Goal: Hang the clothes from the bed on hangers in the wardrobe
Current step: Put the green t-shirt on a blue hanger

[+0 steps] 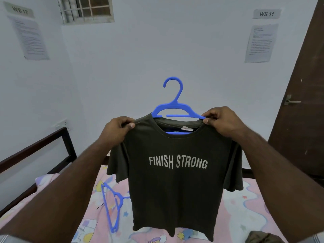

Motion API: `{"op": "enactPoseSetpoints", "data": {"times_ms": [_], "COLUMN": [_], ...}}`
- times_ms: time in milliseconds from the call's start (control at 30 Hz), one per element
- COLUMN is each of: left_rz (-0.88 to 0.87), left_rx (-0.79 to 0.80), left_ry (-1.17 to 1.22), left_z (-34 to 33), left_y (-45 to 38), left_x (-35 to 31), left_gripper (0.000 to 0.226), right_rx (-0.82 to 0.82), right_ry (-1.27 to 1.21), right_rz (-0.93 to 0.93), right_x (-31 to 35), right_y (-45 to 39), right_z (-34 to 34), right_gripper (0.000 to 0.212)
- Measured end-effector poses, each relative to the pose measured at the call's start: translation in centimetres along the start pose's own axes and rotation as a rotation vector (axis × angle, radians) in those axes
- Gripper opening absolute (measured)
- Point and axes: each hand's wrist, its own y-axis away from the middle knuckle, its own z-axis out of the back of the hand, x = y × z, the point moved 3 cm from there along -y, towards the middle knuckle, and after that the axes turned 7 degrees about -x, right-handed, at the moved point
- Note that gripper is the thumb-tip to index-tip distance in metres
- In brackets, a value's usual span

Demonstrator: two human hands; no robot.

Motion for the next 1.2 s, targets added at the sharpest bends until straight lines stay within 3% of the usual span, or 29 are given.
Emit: {"op": "enactPoseSetpoints", "data": {"times_ms": [233, 467, 600, 700, 733, 900, 1033, 1200], "left_rz": [0.102, 0.183, 0.273, 0.400, 0.426, 0.426, 0.424, 0.450], "left_rx": [-0.103, -0.171, -0.181, -0.195, -0.192, -0.273, -0.393, -0.523], "left_ry": [0.104, 0.138, 0.314, 0.693, 0.807, 0.978, 0.997, 0.994], "left_z": [2.3, 7.5, 11.0, 13.5, 14.3, 18.2, 22.1, 26.5], "left_y": [2.2, 4.7, 6.4, 8.7, 9.6, 13.5, 16.9, 21.8], "left_x": [0.0, 0.9, 1.7, 2.8, 3.2, 4.7, 5.8, 6.9], "left_gripper": [0.014, 0.014, 0.009, 0.026, 0.031, 0.037, 0.033, 0.028], "right_rx": [0.046, 0.128, 0.151, 0.182, 0.189, 0.297, 0.414, 0.501], "right_ry": [-0.102, -0.615, -0.853, -0.932, -0.954, -1.007, -1.039, -1.033], "right_rz": [0.023, -0.090, -0.107, -0.087, -0.086, -0.063, -0.053, -0.001], "right_x": [-0.8, -1.7, 0.1, 1.4, 1.9, 6.3, 10.7, 16.0], "right_y": [0.5, 1.7, 1.2, 1.0, 1.1, 2.0, 3.7, 6.1], "right_z": [0.7, -1.2, -2.9, -4.3, -4.9, -8.1, -10.1, -13.4], "right_gripper": [0.018, 0.025, 0.017, 0.067, 0.075, 0.084, 0.064, 0.095]}}
